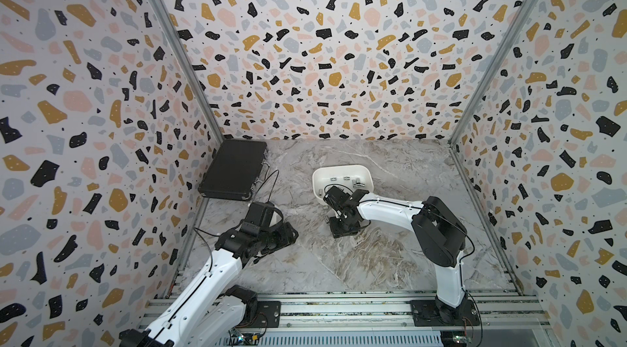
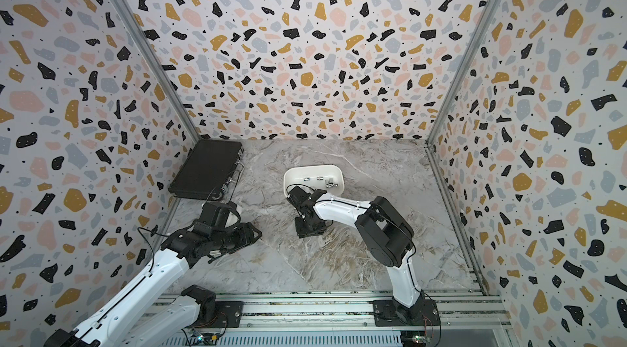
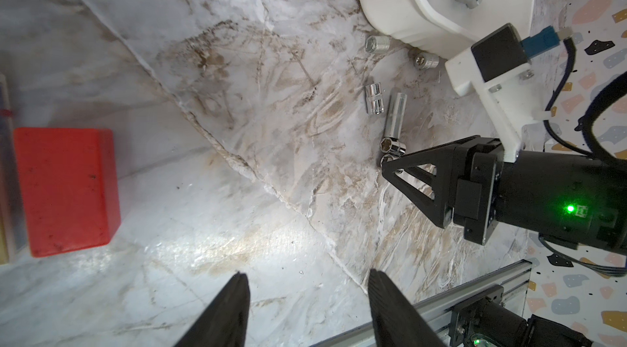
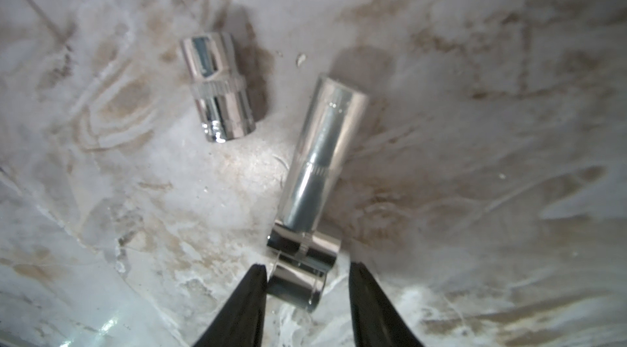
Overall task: Put the socket on the desktop into the storage box
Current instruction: Pick up the socket head at the center of the board.
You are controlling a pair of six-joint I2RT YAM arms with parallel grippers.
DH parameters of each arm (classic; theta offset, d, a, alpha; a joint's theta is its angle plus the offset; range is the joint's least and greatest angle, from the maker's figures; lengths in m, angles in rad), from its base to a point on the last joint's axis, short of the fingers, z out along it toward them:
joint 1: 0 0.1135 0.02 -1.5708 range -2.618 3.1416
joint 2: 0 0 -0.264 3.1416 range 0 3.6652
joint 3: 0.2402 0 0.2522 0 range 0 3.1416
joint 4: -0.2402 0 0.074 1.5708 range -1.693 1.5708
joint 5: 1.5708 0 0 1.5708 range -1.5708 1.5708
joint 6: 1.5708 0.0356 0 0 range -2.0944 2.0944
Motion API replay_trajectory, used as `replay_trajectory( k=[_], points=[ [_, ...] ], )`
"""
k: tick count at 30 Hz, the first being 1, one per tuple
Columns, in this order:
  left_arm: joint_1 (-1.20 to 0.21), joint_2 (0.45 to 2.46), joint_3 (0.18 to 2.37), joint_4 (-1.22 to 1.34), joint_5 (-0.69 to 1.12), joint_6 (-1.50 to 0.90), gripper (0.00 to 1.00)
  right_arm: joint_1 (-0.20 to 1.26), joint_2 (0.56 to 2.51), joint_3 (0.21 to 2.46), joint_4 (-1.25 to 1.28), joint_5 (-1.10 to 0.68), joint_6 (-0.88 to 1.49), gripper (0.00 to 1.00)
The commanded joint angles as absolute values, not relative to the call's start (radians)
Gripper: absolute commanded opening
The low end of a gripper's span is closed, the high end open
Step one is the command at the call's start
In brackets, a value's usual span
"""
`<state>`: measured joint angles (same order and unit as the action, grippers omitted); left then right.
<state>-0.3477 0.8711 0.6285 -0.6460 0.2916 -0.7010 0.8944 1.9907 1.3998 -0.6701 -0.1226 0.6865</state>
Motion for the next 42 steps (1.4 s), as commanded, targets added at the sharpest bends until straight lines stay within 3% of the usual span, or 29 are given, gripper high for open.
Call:
replay_trajectory(
  k=[1, 15, 42],
  points=[
    [-0.339, 0.866, 0.621, -0.615, 0.299, -0.708, 0.60, 0.899, 1.995, 1.430, -0.699, -0.107, 0.703, 0.44],
    [-0.337, 0.871, 0.615, -0.609, 0.304, -0.717, 0.60, 0.900, 1.978, 1.412, -0.693, -0.101, 0.707, 0.27],
    [-0.337, 0.937, 0.631, -0.557, 0.349, -0.749, 0.60, 0.884, 1.785, 1.321, -0.683, -0.071, 0.680, 0.26]
  ],
)
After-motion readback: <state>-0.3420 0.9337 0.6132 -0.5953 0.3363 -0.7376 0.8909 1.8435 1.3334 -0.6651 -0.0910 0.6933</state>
